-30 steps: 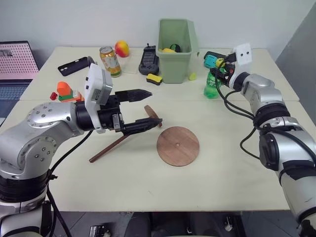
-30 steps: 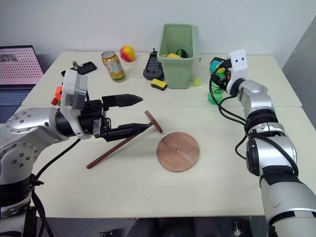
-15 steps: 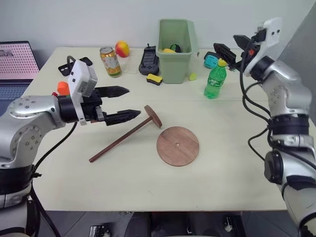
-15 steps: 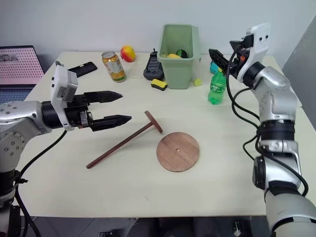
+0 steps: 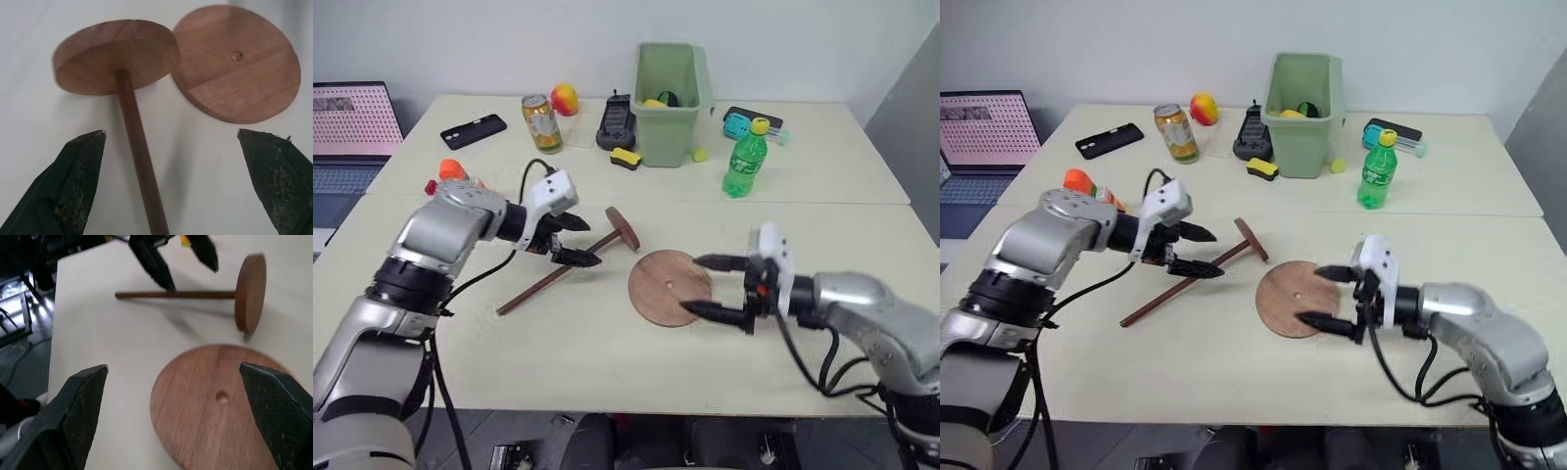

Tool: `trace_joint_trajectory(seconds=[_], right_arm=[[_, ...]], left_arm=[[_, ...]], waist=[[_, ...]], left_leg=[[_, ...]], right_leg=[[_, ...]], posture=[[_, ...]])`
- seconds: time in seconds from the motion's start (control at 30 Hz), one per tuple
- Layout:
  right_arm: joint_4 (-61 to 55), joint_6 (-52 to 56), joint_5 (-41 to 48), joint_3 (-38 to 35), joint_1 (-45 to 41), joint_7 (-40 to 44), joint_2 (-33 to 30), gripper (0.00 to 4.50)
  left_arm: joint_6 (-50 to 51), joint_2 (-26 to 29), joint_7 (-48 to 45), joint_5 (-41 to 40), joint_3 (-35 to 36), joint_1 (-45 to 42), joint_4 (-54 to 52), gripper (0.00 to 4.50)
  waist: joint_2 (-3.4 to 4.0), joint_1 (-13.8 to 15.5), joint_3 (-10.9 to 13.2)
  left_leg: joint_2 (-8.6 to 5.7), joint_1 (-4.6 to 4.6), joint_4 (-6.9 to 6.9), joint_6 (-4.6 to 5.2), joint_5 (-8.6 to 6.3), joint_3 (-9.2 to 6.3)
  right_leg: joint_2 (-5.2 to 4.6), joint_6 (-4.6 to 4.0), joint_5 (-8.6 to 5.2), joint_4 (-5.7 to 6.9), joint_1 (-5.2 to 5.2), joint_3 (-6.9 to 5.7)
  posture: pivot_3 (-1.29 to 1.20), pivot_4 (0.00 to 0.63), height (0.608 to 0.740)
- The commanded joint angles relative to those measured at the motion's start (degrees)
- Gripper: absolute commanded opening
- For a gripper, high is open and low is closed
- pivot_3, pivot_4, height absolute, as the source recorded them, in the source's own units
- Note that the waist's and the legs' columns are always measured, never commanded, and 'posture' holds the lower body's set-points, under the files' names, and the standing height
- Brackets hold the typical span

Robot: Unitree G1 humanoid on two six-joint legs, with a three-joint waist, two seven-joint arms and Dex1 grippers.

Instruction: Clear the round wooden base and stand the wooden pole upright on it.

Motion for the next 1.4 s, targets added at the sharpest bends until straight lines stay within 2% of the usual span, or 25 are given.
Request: trace_joint_trajectory(seconds=[0.03,0.1,0.37,0.43,0.67,0.87,1.0,1.23,1.3,1.33,1.4], right_arm=[[-3.0,-2.6,-1.7,-0.2,0.9,-2.2,0.7,4.5],[-3.4,-2.6,-2.0,-0.3,1.4,-3.0,1.1,4.5],[-2.3,-2.1,-1.7,-0.2,0.8,-4.3,2.2,4.5],[-1.7,-2.0,-1.6,-0.2,0.3,-4.2,2.5,4.5],[1.3,-1.6,-1.3,0.3,-2.7,-3.5,3.7,4.5],[2.2,-1.0,-1.1,0.5,-4.2,-3.9,4.9,4.5],[1.5,-0.5,-1.0,0.6,-3.9,-4.3,5.4,4.5],[-0.6,0.5,-0.5,-0.2,-2.3,-5.6,5.4,4.5],[-0.8,0.7,-0.4,-0.2,-2.1,-5.5,5.3,4.5],[-0.8,0.7,-0.4,-0.1,-2.1,-5.4,5.3,4.5],[-0.7,0.7,-0.3,0.1,-2.2,-5.1,5.3,4.5]], left_arm=[[-2.9,-2.0,-0.4,4.7,-1.2,-1.8,4.4,4.32],[-4.5,-3.2,-0.5,6.3,-1.3,-2.0,7.0,4.02],[-6.0,-7.1,-2.6,9.5,-1.2,-4.5,13.8,2.13],[-5.6,-8.1,-3.2,9.9,-1.0,-5.8,15.8,1.8],[-4.2,-10.0,-12.8,13.9,-5.0,-13.4,23.1,0.27],[-12.0,-11.7,-15.1,19.3,-7.5,-17.4,30.9,0.24],[-15.1,-12.8,-14.9,20.7,-6.3,-18.8,34.8,0.24],[-17.8,-10.6,-16.7,19.8,-3.6,-14.7,31.1,0.24],[-16.7,-10.7,-17.1,19.7,-3.0,-14.2,30.8,0.94],[-16.5,-10.8,-17.1,19.8,-2.9,-14.1,30.7,1.0],[-16.4,-11.1,-17.6,20.3,-3.1,-14.2,29.6,1.45]], waist=[[0.0,-0.2,0.0],[0.0,-0.2,0.0],[-0.01,0.2,0.0],[-0.01,0.3,0.0],[-0.01,0.3,0.0],[-0.01,0.3,0.0],[-0.01,0.2,0.0],[-0.01,0.2,0.0],[-0.01,0.2,0.0],[-0.01,0.2,0.0],[-0.01,0.2,0.0]], left_leg=[[0.01,-0.01,0.0,0.0,0.0,-0.06],[0.01,-0.02,0.0,0.01,0.01,-0.17],[-0.05,-0.05,0.02,0.0,0.02,-0.34],[-0.07,-0.05,0.03,0.0,0.02,-0.34],[-0.11,-0.09,0.05,0.01,0.03,-0.28],[-0.1,-0.08,0.04,0.02,0.03,-0.28],[-0.1,-0.08,0.05,0.02,0.03,-0.31],[-0.1,-0.08,0.04,0.02,0.03,-0.42],[-0.08,-0.07,0.04,0.02,0.03,-0.46],[-0.07,-0.07,0.04,0.01,0.04,-0.48],[-0.08,-0.07,0.04,0.02,0.04,-0.48]], right_leg=[[0.01,0.0,0.0,0.01,0.0,-0.04],[0.01,0.0,0.0,0.0,0.0,-0.06],[-0.05,0.0,0.0,-0.01,0.01,-0.1],[-0.07,0.0,0.0,-0.02,0.01,-0.1],[-0.07,0.0,0.0,-0.02,0.01,-0.15],[-0.07,0.0,0.0,-0.01,0.01,-0.16],[-0.08,0.0,0.0,-0.02,0.01,-0.15],[-0.1,0.0,0.0,-0.01,0.01,-0.13],[-0.1,0.0,0.0,0.0,0.01,-0.14],[-0.09,0.0,0.0,0.0,0.01,-0.16],[-0.09,0.0,0.0,0.02,0.0,-0.17]], posture=[[0.0,0.15,0.74],[0.0,0.15,0.74],[0.0,0.15,0.74],[0.0,0.15,0.74],[0.0,0.15,0.74],[0.0,0.15,0.74],[0.0,0.15,0.74],[0.0,0.15,0.74],[0.0,0.15,0.74],[0.0,0.15,0.74],[0.0,0.15,0.74]])
